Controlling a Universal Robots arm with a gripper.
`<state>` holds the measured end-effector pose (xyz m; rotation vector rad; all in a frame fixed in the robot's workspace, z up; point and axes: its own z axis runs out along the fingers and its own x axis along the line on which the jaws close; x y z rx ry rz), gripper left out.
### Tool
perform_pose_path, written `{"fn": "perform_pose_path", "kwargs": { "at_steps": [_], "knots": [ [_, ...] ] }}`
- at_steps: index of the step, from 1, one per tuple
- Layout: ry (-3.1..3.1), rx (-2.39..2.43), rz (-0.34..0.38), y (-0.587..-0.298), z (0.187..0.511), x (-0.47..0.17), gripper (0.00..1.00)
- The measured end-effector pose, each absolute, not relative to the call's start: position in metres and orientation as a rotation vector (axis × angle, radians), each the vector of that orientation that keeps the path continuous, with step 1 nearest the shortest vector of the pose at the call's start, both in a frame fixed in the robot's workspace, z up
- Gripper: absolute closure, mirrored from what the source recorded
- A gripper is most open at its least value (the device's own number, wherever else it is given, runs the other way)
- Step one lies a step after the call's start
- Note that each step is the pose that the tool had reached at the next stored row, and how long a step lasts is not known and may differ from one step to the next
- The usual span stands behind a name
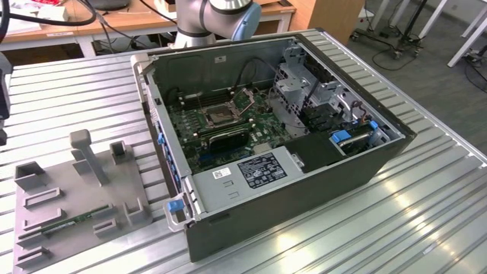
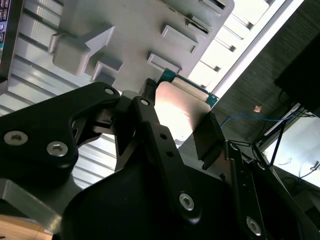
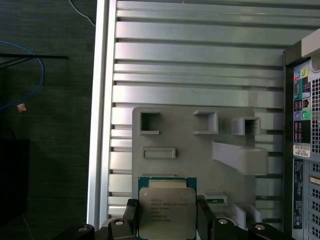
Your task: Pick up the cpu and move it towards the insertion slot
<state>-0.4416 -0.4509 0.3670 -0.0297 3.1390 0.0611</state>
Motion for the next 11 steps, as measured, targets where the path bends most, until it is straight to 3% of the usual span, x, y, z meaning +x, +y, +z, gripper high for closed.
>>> {"fn": "perform_pose_path", "kwargs": {
  "at_steps": [11],
  "knots": [
    [3.139,-0.030,0.061,-0.4509,0.3670,-0.4356,0.45]
  ]
}}
